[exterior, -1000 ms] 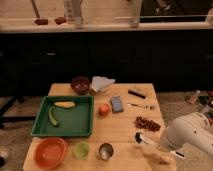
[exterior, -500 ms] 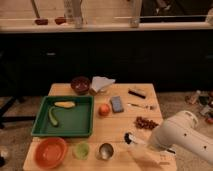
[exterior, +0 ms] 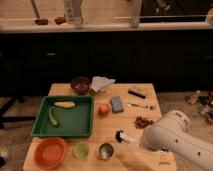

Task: Place brush in red bowl

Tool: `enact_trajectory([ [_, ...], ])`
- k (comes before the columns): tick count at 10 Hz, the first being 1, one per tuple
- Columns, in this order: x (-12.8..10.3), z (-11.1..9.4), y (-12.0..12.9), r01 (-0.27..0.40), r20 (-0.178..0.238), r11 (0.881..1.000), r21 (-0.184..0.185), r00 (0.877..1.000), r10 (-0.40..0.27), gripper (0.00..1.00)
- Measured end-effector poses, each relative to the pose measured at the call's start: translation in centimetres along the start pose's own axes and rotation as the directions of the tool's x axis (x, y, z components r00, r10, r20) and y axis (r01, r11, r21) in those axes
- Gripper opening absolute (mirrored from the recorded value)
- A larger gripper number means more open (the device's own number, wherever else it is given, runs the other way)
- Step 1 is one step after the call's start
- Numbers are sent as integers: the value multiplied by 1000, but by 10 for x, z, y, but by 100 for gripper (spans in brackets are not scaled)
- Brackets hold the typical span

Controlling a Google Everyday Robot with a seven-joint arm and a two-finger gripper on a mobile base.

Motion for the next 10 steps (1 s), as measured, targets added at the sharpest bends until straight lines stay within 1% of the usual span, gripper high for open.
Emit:
enact_trajectory([
  [2, -11, -2, 5, -18, 10, 1000, 2, 1000, 18, 0],
  [9, -10, -2, 5, -19, 8, 1000, 3, 1000, 19, 0],
  [10, -11, -2, 6, -21, 13, 1000, 4, 1000, 21, 0],
])
